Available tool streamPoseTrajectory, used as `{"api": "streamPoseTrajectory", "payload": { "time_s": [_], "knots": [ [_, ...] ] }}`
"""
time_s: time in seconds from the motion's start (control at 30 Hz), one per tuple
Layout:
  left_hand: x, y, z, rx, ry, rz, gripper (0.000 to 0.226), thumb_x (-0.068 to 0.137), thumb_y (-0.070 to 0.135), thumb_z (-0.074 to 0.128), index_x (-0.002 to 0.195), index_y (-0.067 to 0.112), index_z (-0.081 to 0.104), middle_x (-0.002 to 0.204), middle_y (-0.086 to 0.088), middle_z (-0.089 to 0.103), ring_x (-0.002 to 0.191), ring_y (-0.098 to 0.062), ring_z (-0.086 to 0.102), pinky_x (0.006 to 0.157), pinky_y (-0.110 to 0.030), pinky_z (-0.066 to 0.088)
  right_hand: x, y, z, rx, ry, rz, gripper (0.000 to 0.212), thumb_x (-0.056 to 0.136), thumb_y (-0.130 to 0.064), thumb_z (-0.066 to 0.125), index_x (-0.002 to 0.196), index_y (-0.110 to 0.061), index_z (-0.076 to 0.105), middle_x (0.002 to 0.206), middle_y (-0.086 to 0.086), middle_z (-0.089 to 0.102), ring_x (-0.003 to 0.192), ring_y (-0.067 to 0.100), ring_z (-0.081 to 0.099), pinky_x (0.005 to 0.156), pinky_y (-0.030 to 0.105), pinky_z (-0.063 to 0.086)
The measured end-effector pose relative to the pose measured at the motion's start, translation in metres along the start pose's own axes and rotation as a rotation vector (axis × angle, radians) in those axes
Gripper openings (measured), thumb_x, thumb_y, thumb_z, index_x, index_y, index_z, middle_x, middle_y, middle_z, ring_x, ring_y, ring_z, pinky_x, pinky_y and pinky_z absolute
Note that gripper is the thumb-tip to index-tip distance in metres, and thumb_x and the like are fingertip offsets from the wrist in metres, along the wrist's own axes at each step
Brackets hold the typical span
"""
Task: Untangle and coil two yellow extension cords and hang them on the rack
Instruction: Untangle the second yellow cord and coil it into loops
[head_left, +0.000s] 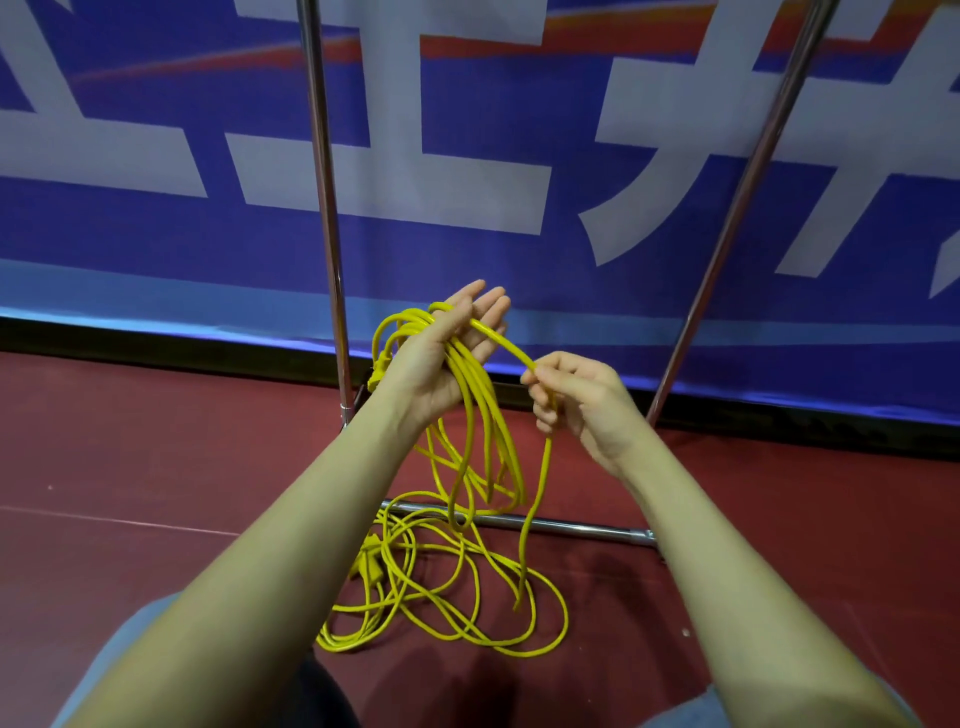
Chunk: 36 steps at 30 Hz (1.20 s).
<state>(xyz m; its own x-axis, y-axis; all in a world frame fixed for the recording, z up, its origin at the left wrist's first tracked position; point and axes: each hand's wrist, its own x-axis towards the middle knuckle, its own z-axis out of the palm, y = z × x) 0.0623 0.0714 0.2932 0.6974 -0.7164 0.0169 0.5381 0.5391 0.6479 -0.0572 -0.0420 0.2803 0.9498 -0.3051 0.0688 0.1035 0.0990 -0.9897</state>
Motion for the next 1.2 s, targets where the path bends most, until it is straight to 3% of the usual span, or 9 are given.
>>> {"api": "streamPoseTrajectory", "payload": {
  "time_s": [0.13, 0.27, 0.37, 0.47, 0.53, 0.6, 0.73, 1.03, 1.2],
  "knots": [
    [-0.003, -0.002, 0.000, 0.086, -0.015, -0.033, 0.020, 0.098, 0.006, 0.041, 0.110, 0.008, 0.057, 0.093, -0.005, 0.074, 0.087, -0.013, 0.071, 0.085, -0.027, 0.054, 0.003, -0.001, 0.010, -0.187, 0.171, -0.127, 0.012, 0.085, -0.003, 0.066, 0.083, -0.010, 0.056, 0.051, -0.004, 0.047, 0.040, 0.009, 0.038, 0.043, 0.018, 0.033],
    [-0.006, -0.005, -0.001, 0.159, 0.026, -0.035, 0.030, 0.098, 0.025, 0.045, 0.124, 0.011, 0.053, 0.108, -0.008, 0.069, 0.095, -0.017, 0.069, 0.087, -0.031, 0.055, 0.006, -0.003, 0.016, -0.214, 0.258, -0.223, 0.015, 0.091, -0.008, 0.059, 0.078, -0.014, 0.064, 0.049, -0.009, 0.041, 0.043, 0.003, 0.031, 0.044, 0.016, 0.025],
    [-0.007, -0.007, 0.003, 0.116, 0.048, -0.034, 0.034, 0.097, 0.040, 0.045, 0.124, 0.022, 0.051, 0.119, -0.010, 0.064, 0.100, -0.024, 0.067, 0.084, -0.034, 0.056, 0.005, -0.003, 0.017, -0.140, 0.186, -0.219, 0.017, 0.094, -0.008, 0.054, 0.081, -0.012, 0.065, 0.054, -0.003, 0.042, 0.045, 0.005, 0.032, 0.047, 0.019, 0.027],
    [-0.007, -0.007, 0.007, 0.078, 0.050, -0.086, 0.038, 0.095, 0.046, 0.043, 0.100, 0.023, 0.073, 0.117, -0.013, 0.064, 0.100, -0.027, 0.066, 0.070, -0.035, 0.060, 0.003, -0.001, 0.019, -0.105, 0.079, -0.214, 0.022, 0.096, -0.009, 0.049, 0.082, -0.012, 0.066, 0.055, -0.004, 0.042, 0.047, 0.007, 0.032, 0.048, 0.020, 0.030],
    [-0.007, -0.007, 0.008, 0.057, 0.011, -0.141, 0.049, 0.090, 0.050, 0.051, 0.129, 0.021, 0.059, 0.128, -0.017, 0.058, 0.084, -0.024, 0.070, 0.060, -0.034, 0.057, 0.002, -0.003, 0.017, -0.065, 0.020, -0.192, 0.024, 0.097, -0.010, 0.046, 0.080, -0.011, 0.064, 0.054, -0.004, 0.042, 0.046, 0.007, 0.032, 0.047, 0.019, 0.030],
    [-0.005, -0.006, 0.007, 0.029, 0.000, -0.153, 0.064, 0.089, 0.043, 0.057, 0.146, 0.028, 0.032, 0.136, -0.017, 0.052, 0.085, -0.025, 0.071, 0.065, -0.037, 0.058, 0.000, -0.005, 0.012, -0.067, 0.000, -0.144, 0.022, 0.096, -0.009, 0.047, 0.079, -0.006, 0.060, 0.054, -0.002, 0.041, 0.045, 0.008, 0.033, 0.044, 0.019, 0.029],
    [-0.002, -0.003, 0.002, 0.158, -0.040, -0.115, 0.038, 0.098, 0.024, 0.042, 0.136, 0.019, 0.046, 0.127, -0.006, 0.060, 0.110, -0.023, 0.062, 0.100, -0.038, 0.045, -0.001, -0.004, 0.005, -0.271, 0.054, -0.153, 0.013, 0.092, -0.006, 0.056, 0.080, -0.008, 0.058, 0.051, -0.003, 0.046, 0.040, 0.010, 0.035, 0.042, 0.022, 0.029],
    [-0.004, -0.002, 0.001, 0.262, 0.066, -0.162, 0.053, 0.094, 0.057, 0.035, 0.110, 0.012, 0.057, 0.104, -0.008, 0.068, 0.093, -0.022, 0.067, 0.089, -0.034, 0.051, 0.005, -0.009, 0.021, 0.014, 0.140, -0.259, 0.018, 0.096, -0.006, 0.049, 0.084, -0.012, 0.062, 0.057, -0.001, 0.049, 0.040, 0.006, 0.032, 0.044, 0.022, 0.022],
    [-0.005, -0.001, 0.002, 0.122, 0.047, -0.142, 0.045, 0.097, 0.042, 0.043, 0.132, 0.014, 0.046, 0.124, -0.008, 0.063, 0.090, -0.022, 0.070, 0.080, -0.035, 0.057, 0.002, -0.007, 0.017, 0.030, -0.029, -0.167, 0.014, 0.090, -0.011, 0.054, 0.079, -0.009, 0.063, 0.054, 0.001, 0.047, 0.042, 0.009, 0.034, 0.043, 0.019, 0.028]
  ]
}}
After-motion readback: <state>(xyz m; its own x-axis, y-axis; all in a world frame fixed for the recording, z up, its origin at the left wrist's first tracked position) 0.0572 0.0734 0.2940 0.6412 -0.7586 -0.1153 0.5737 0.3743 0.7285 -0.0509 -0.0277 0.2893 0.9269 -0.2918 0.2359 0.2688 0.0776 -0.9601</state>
